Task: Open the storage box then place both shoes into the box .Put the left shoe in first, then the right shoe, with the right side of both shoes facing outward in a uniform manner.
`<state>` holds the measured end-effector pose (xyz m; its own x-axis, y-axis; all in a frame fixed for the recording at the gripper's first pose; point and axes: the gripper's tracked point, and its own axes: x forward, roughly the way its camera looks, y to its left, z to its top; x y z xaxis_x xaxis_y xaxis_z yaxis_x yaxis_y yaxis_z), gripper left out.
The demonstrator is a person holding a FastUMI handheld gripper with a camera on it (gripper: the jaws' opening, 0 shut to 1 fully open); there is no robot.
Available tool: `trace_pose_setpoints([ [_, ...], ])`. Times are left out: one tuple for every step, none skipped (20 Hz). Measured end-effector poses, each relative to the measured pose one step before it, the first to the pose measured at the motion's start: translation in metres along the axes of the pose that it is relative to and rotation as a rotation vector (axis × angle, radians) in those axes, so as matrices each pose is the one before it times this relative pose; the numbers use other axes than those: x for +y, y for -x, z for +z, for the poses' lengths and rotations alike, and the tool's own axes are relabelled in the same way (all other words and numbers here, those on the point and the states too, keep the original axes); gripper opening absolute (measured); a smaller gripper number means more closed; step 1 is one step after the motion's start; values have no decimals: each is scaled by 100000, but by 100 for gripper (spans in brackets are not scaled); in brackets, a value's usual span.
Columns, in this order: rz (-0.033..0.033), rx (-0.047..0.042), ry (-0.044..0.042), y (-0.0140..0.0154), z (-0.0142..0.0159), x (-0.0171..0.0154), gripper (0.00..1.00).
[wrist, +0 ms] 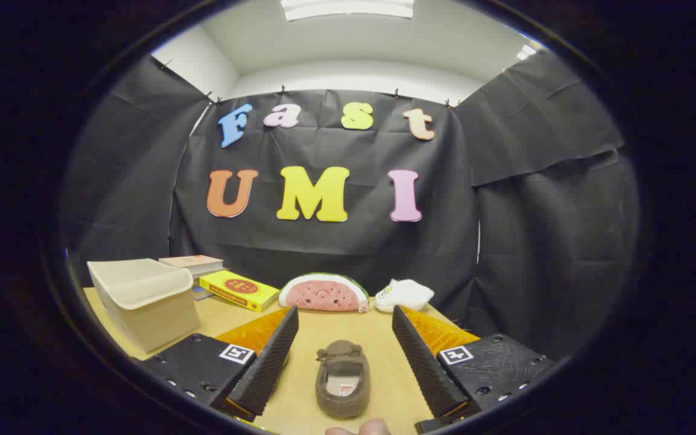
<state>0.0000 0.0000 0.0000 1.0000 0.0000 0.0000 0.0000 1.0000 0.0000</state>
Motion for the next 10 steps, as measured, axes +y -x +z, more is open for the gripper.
trace_pose_setpoints([
  [569, 196, 130, -48, -89, -49, 95],
  [536, -120, -274, -9, 38, -41, 95],
  [576, -140, -838, 103, -23, 72, 95],
  [421, -226, -819, 61, -13, 90, 95],
  [459, -101, -605, 83, 28, 74, 95],
  [537, -21, -579, 116, 99, 40, 95],
  [580, 495, -741, 125, -80, -51, 95],
  [229, -411, -1054, 115, 166, -121, 95],
  [-38, -159, -424, -4, 44, -274, 95],
  [489, -11, 274, -73, -59, -87, 95],
])
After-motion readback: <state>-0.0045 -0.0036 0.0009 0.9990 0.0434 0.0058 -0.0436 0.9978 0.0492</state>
